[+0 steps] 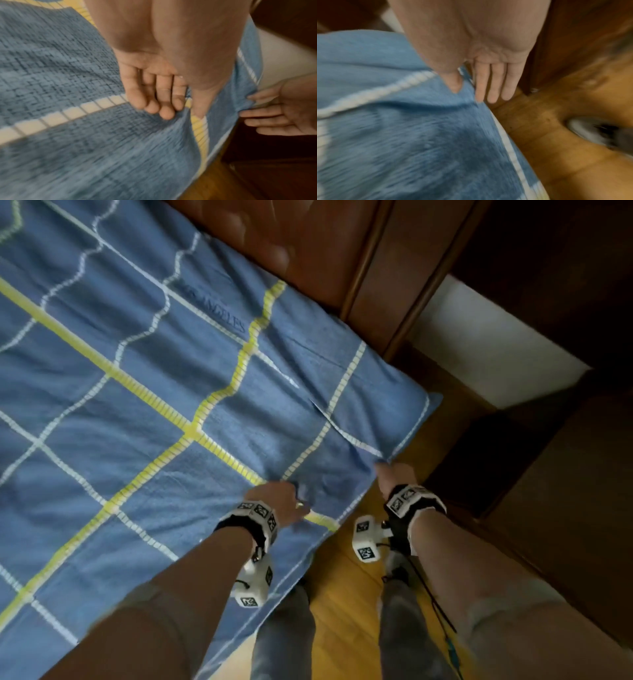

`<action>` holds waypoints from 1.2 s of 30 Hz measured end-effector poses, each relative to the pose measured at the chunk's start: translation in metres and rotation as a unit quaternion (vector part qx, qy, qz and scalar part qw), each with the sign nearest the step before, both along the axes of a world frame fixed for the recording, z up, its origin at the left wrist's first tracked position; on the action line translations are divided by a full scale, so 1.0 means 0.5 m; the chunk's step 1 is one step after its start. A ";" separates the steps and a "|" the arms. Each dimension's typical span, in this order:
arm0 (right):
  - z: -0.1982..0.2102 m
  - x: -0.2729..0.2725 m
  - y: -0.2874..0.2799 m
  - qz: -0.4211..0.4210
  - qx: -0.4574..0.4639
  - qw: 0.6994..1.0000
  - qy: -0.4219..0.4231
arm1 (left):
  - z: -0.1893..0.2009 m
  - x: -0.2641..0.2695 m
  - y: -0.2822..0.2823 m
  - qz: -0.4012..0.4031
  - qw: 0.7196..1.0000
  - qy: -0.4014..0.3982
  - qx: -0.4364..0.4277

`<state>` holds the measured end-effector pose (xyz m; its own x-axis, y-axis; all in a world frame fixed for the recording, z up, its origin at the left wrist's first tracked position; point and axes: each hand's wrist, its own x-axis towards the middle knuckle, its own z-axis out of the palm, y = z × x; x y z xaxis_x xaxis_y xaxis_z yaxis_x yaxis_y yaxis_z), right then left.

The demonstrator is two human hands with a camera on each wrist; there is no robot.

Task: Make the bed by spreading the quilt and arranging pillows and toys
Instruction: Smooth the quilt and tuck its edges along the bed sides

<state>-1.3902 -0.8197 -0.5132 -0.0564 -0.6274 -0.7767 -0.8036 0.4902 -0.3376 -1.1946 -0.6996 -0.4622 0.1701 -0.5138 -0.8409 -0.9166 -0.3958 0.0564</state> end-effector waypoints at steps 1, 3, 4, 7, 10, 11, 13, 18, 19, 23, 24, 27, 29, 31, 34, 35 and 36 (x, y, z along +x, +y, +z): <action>0.014 0.013 -0.018 -0.074 -0.062 0.995 -0.032 | 0.012 -0.003 -0.015 0.034 0.999 -0.009 -0.030; 0.052 0.045 -0.071 -0.087 -0.220 0.972 -0.004 | 0.041 0.007 -0.061 0.091 0.985 -0.042 -0.144; 0.076 0.056 -0.098 -0.024 -0.279 0.960 0.012 | 0.054 0.015 -0.087 0.109 0.972 -0.053 -0.203; 0.091 0.101 -0.176 0.099 -0.263 0.960 -0.016 | 0.059 0.050 -0.167 0.079 0.963 -0.070 -0.250; 0.033 0.127 -0.223 0.180 -0.137 0.973 0.030 | 0.024 0.076 -0.225 0.093 0.984 0.011 -0.153; 0.016 0.129 -0.232 0.201 -0.118 0.972 0.042 | 0.005 0.080 -0.233 0.097 0.986 0.026 -0.136; -0.017 0.127 -0.246 0.238 -0.080 0.967 0.040 | -0.032 0.077 -0.239 0.084 0.989 0.022 -0.121; -0.062 0.146 -0.255 0.263 -0.048 0.963 0.040 | -0.084 0.070 -0.251 0.081 0.990 -0.010 -0.118; -0.068 0.148 -0.250 0.234 -0.055 0.969 0.057 | -0.082 0.071 -0.253 0.083 0.990 -0.010 -0.117; -0.029 0.140 -0.199 -0.027 -0.024 0.996 0.076 | -0.048 0.084 -0.254 0.074 0.992 0.022 -0.102; -0.015 0.145 -0.183 -0.120 0.010 0.993 -0.018 | -0.038 0.096 -0.256 0.071 0.992 0.033 -0.099; 0.035 0.194 -0.171 -0.169 0.059 0.965 -0.191 | -0.012 0.144 -0.256 0.035 0.995 0.059 -0.078; 0.020 0.215 -0.201 -0.156 0.027 0.964 -0.212 | -0.018 0.152 -0.255 0.003 0.997 0.056 -0.057; -0.011 0.218 -0.238 -0.158 0.018 0.962 -0.222 | -0.032 0.134 -0.258 -0.002 0.998 0.033 -0.044; -0.081 0.207 -0.266 -0.139 0.026 0.959 -0.247 | -0.060 0.118 -0.266 0.006 0.999 0.014 -0.044; -0.096 0.208 -0.269 -0.142 0.043 0.956 -0.254 | -0.068 0.122 -0.267 0.006 0.999 0.015 -0.043; -0.110 0.210 -0.266 -0.146 0.056 0.955 -0.253 | -0.070 0.125 -0.264 0.006 0.999 0.017 -0.040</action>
